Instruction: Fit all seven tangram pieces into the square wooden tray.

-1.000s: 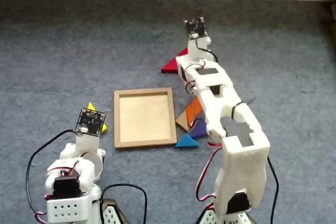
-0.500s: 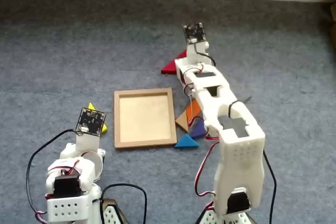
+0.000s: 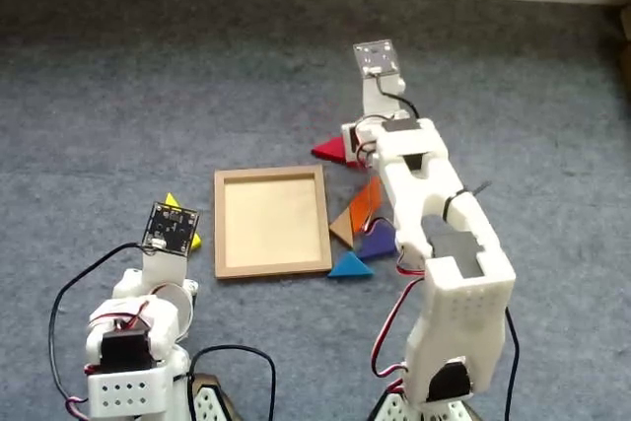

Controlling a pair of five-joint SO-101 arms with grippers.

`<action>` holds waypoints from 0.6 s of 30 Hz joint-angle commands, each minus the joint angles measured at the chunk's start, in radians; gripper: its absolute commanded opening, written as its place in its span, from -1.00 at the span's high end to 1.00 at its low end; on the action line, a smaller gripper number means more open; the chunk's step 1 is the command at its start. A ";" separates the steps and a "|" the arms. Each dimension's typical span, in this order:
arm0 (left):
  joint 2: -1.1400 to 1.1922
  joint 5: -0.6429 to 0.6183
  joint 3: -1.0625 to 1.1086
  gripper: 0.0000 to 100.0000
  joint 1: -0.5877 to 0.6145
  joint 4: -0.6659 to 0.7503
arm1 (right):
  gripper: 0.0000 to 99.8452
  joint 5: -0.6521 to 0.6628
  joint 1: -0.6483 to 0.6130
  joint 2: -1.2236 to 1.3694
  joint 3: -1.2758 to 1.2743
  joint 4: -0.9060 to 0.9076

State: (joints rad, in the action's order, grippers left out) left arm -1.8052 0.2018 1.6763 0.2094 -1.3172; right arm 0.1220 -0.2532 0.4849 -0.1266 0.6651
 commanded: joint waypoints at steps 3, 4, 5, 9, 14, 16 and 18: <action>-0.010 -0.006 0.019 0.95 0.018 -0.005 | 0.99 0.006 0.035 -0.070 -0.016 0.206; -0.010 -0.006 0.019 0.95 0.018 -0.005 | 0.99 0.031 0.038 -0.076 -0.016 0.228; -0.010 -0.006 0.019 0.95 0.018 -0.005 | 0.99 0.072 0.039 -0.076 -0.016 0.248; -0.010 -0.006 0.019 0.95 0.018 -0.005 | 0.99 0.250 0.087 -0.079 -0.018 0.332; -0.010 -0.006 0.019 0.95 0.018 -0.005 | 0.99 0.302 0.151 -0.081 -0.015 0.449; -0.010 -0.006 0.019 0.95 0.018 -0.005 | 0.99 0.302 0.165 -0.081 -0.012 0.493; -0.010 -0.006 0.019 0.95 0.018 -0.005 | 0.99 0.302 0.173 -0.082 -0.010 0.532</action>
State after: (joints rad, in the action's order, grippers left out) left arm -1.8052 0.2018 1.6763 0.2186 -1.3172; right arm 0.4089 -0.1151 0.4189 -0.1312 1.1193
